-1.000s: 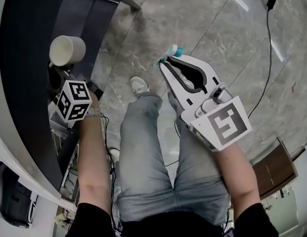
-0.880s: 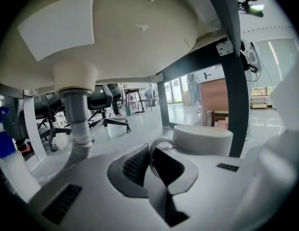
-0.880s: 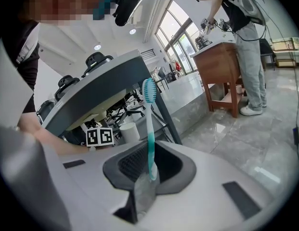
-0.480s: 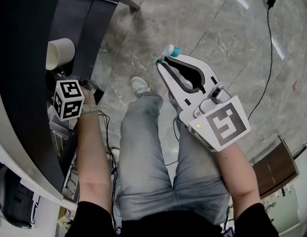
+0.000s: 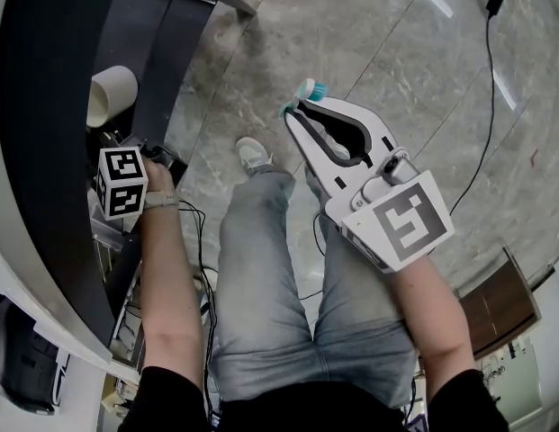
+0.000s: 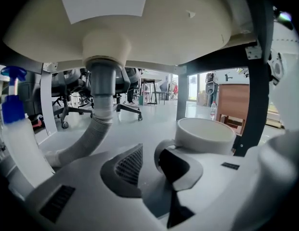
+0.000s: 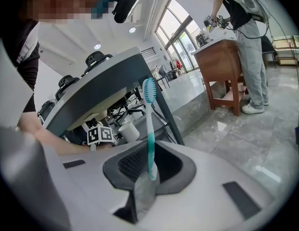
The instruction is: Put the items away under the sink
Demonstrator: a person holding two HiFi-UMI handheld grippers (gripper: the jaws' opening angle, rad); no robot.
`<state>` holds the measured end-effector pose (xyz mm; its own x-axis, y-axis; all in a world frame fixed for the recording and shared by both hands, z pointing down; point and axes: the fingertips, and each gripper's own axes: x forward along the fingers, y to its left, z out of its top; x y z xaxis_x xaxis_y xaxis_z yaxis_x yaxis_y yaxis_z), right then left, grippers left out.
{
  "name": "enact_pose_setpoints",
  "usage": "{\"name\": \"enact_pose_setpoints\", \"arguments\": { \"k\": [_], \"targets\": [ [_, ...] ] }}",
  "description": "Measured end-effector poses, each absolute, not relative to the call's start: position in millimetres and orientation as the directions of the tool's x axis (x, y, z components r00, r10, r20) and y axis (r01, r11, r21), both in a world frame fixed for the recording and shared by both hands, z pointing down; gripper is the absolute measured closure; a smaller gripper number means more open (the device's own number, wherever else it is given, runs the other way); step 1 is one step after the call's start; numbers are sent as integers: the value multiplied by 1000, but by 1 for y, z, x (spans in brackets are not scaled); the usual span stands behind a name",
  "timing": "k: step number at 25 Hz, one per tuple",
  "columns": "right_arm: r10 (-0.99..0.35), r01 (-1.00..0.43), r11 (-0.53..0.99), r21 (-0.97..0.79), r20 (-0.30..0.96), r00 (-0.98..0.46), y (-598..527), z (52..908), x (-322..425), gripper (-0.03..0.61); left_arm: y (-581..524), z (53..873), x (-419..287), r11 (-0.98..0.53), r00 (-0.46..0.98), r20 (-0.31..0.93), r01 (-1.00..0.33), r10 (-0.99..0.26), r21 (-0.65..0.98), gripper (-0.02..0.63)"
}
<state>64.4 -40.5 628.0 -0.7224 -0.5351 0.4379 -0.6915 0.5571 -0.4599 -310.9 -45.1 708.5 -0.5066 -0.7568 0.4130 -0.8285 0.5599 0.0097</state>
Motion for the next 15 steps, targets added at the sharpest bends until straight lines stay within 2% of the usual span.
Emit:
{"name": "enact_pose_setpoints", "arguments": {
  "k": [2, 6, 15],
  "targets": [
    [-519, -674, 570, -470, 431, -738, -36, 626, 62, 522, -43, 709, -312, 570, -518, 417, -822, -747, 0, 500],
    [-513, -682, 572, -456, 450, -731, -34, 629, 64, 522, -48, 704, -313, 585, -537, 393, -811, -747, 4, 546],
    [-506, -667, 583, -464, 435, -745, -29, 627, 65, 522, -30, 707, -300, 566, -524, 400, -824, -752, -18, 534]
  ]
}}
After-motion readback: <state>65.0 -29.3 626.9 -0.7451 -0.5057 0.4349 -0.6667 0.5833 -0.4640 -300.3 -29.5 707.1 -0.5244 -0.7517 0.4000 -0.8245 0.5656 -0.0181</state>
